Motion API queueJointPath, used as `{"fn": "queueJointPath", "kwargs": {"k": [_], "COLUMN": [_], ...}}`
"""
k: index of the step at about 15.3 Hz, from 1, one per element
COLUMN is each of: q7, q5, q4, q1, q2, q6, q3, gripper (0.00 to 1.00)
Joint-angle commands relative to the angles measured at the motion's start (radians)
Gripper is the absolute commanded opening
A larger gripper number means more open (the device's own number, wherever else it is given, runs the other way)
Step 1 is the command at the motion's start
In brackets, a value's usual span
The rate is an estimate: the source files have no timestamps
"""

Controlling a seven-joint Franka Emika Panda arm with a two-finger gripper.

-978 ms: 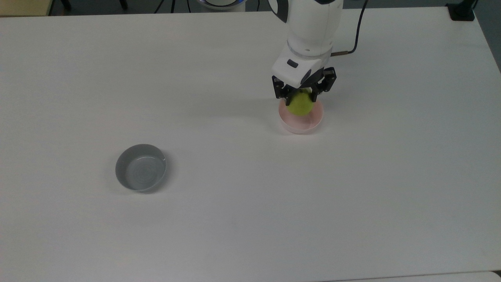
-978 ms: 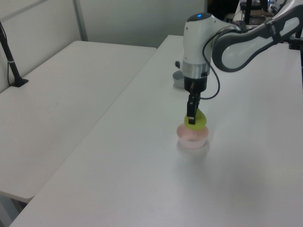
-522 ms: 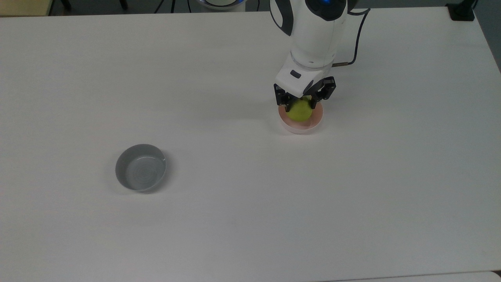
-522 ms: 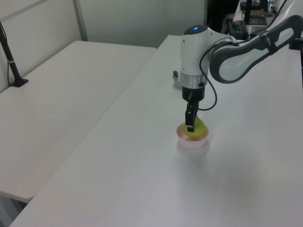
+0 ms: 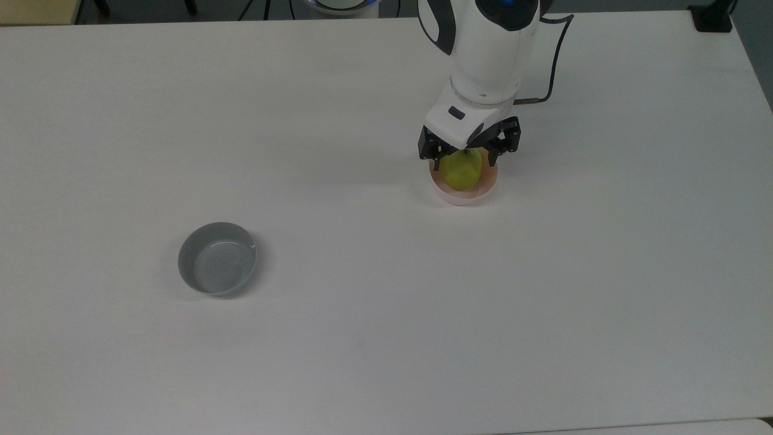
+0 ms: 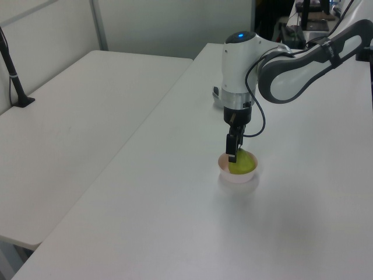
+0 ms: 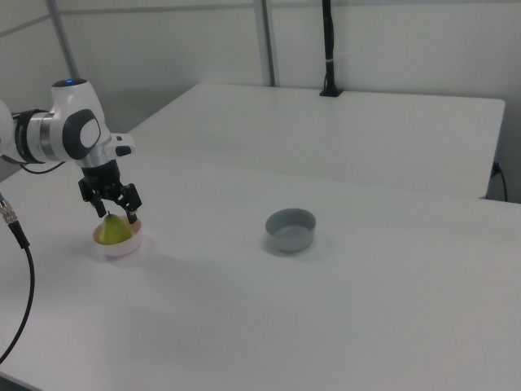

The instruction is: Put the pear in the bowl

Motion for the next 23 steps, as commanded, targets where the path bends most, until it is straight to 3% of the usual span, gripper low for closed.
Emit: {"fn": "queueJointPath", "kwargs": {"k": [1, 4, 8, 13, 18, 19, 21, 23], "q7": [0.035, 0.035, 0.027, -0.043, -0.196, -0.242, -0.328, -0.34], "q5": [-0.019, -0.019, -0.019, -0.017, -0.005, -0.005, -0.003, -0.003], "q4": [-0.001, 0.077, 0.081, 0.08, 0.077, 0.078, 0.08, 0.086], "q1": [-0.016, -0.073, -0.156, -0.266, -0.36, -0.363, -0.334, -0.288], "q2": [-0.052, -0.095, -0.209, -0.312, -0.356, -0.359, -0.362, -0.355], "q6": [-0.014, -0.19, -0.319, -0.41, -0.428, -0.428, -0.422, -0.414], "q3": [0.003, 0.004, 0.004, 0.004, -0.008, -0.019, -0.092, -0.141], "gripper": [1.0, 1.0, 1.0, 1.0, 1.0, 1.0, 1.0, 1.0]}}
